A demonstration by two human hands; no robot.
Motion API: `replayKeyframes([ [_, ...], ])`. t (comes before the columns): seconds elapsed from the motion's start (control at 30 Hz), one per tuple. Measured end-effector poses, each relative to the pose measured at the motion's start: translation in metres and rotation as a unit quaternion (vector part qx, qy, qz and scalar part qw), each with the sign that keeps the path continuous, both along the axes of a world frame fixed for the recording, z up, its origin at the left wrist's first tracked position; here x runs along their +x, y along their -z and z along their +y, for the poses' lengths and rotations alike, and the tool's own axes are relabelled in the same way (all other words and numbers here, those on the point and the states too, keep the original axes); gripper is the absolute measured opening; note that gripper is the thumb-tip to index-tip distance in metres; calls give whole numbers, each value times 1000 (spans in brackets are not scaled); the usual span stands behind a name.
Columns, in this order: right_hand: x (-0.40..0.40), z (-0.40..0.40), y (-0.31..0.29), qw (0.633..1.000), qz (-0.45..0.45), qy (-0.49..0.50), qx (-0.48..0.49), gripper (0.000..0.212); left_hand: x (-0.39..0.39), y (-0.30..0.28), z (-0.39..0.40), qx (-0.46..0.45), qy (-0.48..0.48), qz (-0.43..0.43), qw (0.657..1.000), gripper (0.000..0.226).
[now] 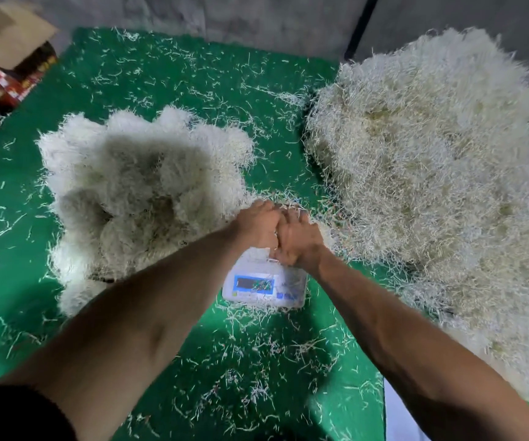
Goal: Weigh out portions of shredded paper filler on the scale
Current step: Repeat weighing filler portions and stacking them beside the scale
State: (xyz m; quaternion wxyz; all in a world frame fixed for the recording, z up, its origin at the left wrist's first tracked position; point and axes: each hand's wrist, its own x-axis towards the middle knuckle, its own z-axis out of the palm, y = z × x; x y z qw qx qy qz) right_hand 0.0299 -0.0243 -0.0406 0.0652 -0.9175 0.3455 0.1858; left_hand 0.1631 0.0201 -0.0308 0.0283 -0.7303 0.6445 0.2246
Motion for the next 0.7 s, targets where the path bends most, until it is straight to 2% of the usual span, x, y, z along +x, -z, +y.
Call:
replayKeyframes([
  [0.07,-1,-9,1,999,-8,-25,-22,97,1,1,-4,-3,-16,20,1000,30],
  [0.2,-2,-22,-12,997,-7,-34,-75,66,-3,-14,-16,28,-8,-23,999,54],
  [0.3,3,-27,-39,989,18,-38,-144,40,-5,-42,-26,16,23,-60,998,50],
  [0.4,9,-30,-66,982,54,-2,-181,17,-12,-73,-28,0,24,-112,993,34],
  [0.43,10,-29,-74,981,64,24,-182,17,-19,-81,-28,-10,6,-117,993,26],
  [0.5,11,-27,-87,979,75,69,-176,28,-34,-93,-24,-25,-40,-116,992,16],
  [0.6,4,-27,-98,978,49,126,-161,28,-52,-103,-17,-57,-122,-90,987,18],
  [0.7,-9,-26,-103,969,-13,220,-107,20,-63,-103,-6,-94,-230,35,968,22],
])
